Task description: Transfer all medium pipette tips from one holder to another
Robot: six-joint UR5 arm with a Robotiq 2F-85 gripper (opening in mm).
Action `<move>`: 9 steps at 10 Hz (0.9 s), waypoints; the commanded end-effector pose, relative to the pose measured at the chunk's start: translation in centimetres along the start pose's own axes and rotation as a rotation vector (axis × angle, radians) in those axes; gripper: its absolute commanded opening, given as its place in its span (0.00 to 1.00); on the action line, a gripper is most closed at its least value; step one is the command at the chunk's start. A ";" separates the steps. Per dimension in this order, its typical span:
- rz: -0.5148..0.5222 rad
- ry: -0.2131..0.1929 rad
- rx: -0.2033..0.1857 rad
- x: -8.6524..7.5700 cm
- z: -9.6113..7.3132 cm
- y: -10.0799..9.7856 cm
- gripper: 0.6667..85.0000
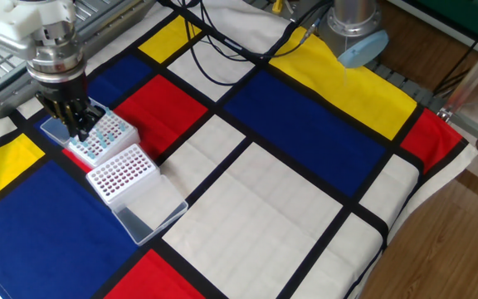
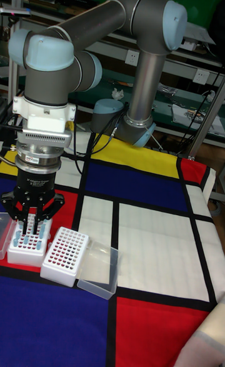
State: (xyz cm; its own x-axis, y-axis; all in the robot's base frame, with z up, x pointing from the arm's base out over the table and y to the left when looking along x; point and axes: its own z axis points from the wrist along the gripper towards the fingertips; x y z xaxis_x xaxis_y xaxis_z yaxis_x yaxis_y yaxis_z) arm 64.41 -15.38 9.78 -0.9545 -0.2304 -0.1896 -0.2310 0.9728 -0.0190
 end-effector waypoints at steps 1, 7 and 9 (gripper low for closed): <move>0.017 -0.004 -0.014 -0.2 0.1 0.4 0.28; 0.146 0.060 0.078 -2.9 -0.3 4.3 0.22; 0.180 0.063 0.079 -4.1 0.2 6.7 0.16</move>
State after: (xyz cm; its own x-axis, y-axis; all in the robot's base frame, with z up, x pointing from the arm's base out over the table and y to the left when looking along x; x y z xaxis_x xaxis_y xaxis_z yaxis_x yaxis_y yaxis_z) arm 66.10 -10.35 10.10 -0.9844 -0.1028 -0.1431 -0.0960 0.9939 -0.0538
